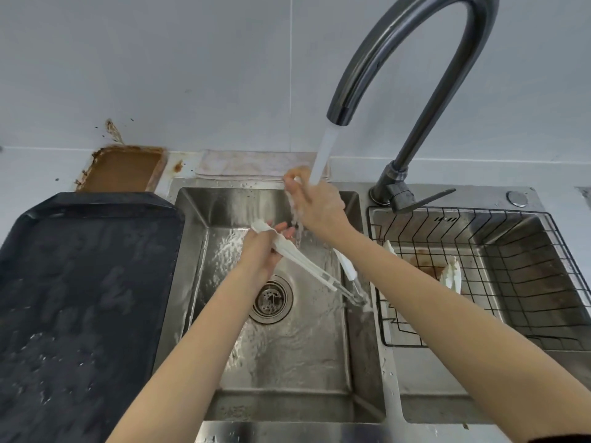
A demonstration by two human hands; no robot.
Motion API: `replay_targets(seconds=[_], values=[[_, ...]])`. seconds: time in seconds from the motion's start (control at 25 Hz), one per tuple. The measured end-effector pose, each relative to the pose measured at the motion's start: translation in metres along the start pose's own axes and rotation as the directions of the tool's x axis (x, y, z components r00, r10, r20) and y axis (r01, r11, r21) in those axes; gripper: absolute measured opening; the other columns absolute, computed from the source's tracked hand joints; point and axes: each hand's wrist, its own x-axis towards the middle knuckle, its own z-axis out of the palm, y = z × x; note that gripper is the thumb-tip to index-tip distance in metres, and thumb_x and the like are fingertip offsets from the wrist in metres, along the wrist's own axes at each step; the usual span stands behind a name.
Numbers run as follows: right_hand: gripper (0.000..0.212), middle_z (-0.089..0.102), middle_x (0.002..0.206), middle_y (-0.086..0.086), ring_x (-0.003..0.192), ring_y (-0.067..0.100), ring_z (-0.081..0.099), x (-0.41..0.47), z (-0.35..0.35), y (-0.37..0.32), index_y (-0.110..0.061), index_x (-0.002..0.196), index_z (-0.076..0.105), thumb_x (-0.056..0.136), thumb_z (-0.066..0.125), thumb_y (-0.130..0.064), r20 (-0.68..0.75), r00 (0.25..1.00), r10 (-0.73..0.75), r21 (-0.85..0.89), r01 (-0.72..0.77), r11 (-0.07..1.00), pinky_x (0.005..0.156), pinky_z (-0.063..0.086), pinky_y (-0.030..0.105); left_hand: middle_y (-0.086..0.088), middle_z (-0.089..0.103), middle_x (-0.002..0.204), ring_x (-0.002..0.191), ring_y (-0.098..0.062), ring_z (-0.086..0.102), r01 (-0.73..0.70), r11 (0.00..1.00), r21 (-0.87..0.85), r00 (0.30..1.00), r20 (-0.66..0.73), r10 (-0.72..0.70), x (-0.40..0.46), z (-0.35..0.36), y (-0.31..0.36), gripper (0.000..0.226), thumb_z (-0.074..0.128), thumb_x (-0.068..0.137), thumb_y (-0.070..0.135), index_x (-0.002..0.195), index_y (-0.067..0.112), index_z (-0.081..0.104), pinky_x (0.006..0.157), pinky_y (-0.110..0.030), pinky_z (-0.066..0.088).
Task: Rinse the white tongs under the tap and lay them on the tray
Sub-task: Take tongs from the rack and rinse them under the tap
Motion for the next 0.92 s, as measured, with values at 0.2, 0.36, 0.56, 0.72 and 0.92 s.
replay_targets(seconds=[0.2, 0.36, 0.56, 0.72, 0.92], values=[[0.033, 0.059, 0.081, -0.004, 0.075, 0.011, 0.056, -0.011, -0.003, 0.021, -0.012, 0.107, 0.054, 0.100, 0.025, -0.027, -0.084, 0.966, 0.245, 0.184, -0.226, 0.957, 0.073, 0.044, 0.032, -0.008, 0.058, 0.100, 0.085, -0.016, 0.057, -0.102, 0.962, 0.254, 0.990, 0.118, 0.074, -0.012, 0.017, 0.000, 0.026, 0.043, 0.091, -0.003, 0.116, 0.002, 0.047, 0.087, -0.034, 0.045], [0.037, 0.050, 0.080, -0.003, 0.066, 0.008, 0.048, -0.025, -0.012, 0.048, -0.011, 0.127, 0.042, 0.099, 0.028, -0.032, -0.024, 0.884, 0.466, 0.345, -0.431, 0.834, 0.068, 0.047, 0.030, 0.000, 0.063, 0.105, 0.099, -0.016, 0.060, -0.160, 0.894, 0.418, 0.962, 0.267, 0.047, -0.023, 0.022, 0.006, 0.029, 0.047, 0.093, 0.008, 0.122, 0.005, 0.051, 0.094, -0.039, 0.046], [0.052, 0.059, 0.111, 0.015, 0.094, 0.022, 0.061, -0.047, -0.014, 0.070, -0.006, 0.140, 0.024, 0.095, 0.044, -0.022, 0.166, 0.746, 0.645, 0.441, -0.641, 0.628, 0.088, 0.055, 0.036, -0.001, 0.064, 0.098, 0.090, -0.013, 0.063, -0.170, 0.889, 0.426, 0.971, 0.227, 0.077, -0.023, 0.011, 0.003, 0.028, 0.053, 0.091, 0.013, 0.118, 0.008, 0.054, 0.085, -0.029, 0.049], [0.042, 0.063, 0.101, 0.013, 0.090, 0.023, 0.066, -0.068, 0.008, 0.076, -0.005, 0.131, 0.032, 0.094, 0.047, -0.017, 0.303, 0.706, 0.640, 0.298, -0.708, 0.641, 0.086, 0.055, 0.042, -0.008, 0.062, 0.092, 0.081, -0.016, 0.063, -0.048, 0.942, 0.332, 0.995, 0.101, 0.015, -0.013, -0.003, -0.005, 0.025, 0.053, 0.091, 0.013, 0.115, 0.004, 0.050, 0.084, -0.031, 0.051], [0.038, 0.069, 0.106, 0.014, 0.080, 0.021, 0.064, -0.086, 0.034, 0.085, -0.004, 0.128, 0.040, 0.098, 0.035, -0.026, 0.374, 0.639, 0.672, 0.110, -0.750, 0.652, 0.074, 0.057, 0.033, -0.010, 0.060, 0.096, 0.093, -0.022, 0.060, 0.086, 0.936, 0.341, 0.996, -0.058, -0.071, -0.002, -0.027, -0.027, 0.037, 0.053, 0.092, 0.012, 0.123, -0.004, 0.042, 0.070, -0.025, 0.052]])
